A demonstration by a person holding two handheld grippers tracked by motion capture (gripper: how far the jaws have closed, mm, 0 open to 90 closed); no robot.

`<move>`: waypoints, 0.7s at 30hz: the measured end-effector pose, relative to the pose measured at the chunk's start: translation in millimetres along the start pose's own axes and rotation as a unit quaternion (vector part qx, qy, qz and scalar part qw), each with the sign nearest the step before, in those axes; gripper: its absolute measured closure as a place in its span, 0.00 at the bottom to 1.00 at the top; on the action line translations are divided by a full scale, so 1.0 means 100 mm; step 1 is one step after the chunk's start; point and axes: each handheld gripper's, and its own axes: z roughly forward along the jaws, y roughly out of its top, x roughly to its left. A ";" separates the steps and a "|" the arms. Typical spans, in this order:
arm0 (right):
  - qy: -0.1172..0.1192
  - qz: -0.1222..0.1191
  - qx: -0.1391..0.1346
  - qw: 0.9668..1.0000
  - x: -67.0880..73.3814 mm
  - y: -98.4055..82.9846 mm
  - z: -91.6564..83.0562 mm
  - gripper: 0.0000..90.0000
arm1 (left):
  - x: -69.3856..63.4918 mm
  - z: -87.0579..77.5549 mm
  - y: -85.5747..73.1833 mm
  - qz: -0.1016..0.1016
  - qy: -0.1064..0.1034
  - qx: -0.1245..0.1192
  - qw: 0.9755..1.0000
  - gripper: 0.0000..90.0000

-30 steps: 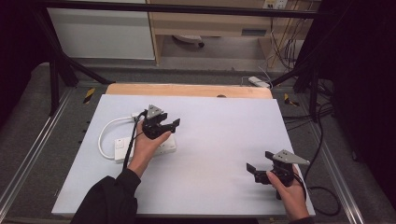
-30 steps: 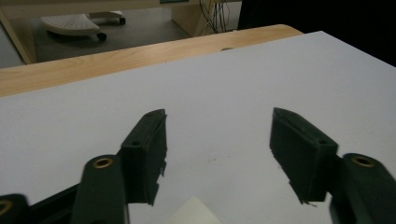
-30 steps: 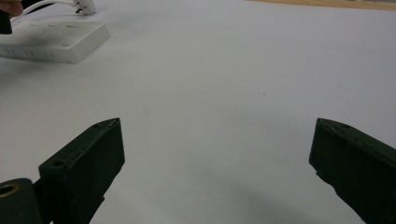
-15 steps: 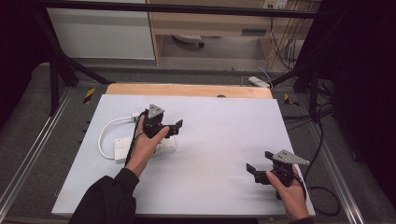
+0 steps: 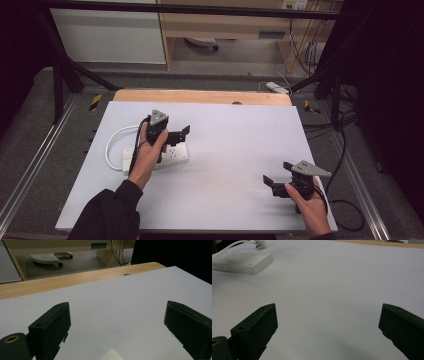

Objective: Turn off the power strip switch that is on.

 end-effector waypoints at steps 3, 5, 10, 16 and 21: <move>0.002 -0.003 -0.001 1.000 0.01 0.00 0.00 0.03 | 0.01 -0.05 0.02 0.000 -0.003 -0.001 1.000 0.07; 0.003 -0.004 -0.003 1.000 0.01 0.01 0.00 0.03 | 0.01 -0.08 0.04 0.000 -0.006 -0.002 1.000 0.07; 0.003 -0.005 -0.002 1.000 0.01 0.01 0.00 0.03 | 0.02 -0.17 0.08 -0.005 -0.013 -0.008 1.000 0.07; 0.007 -0.008 -0.007 1.000 0.02 0.01 -0.01 0.02 | 0.10 -0.31 0.11 -0.018 -0.009 -0.008 1.000 0.07; 0.005 -0.009 -0.005 1.000 0.02 0.01 0.00 0.02 | 0.15 -0.44 0.12 -0.021 -0.011 -0.009 1.000 0.07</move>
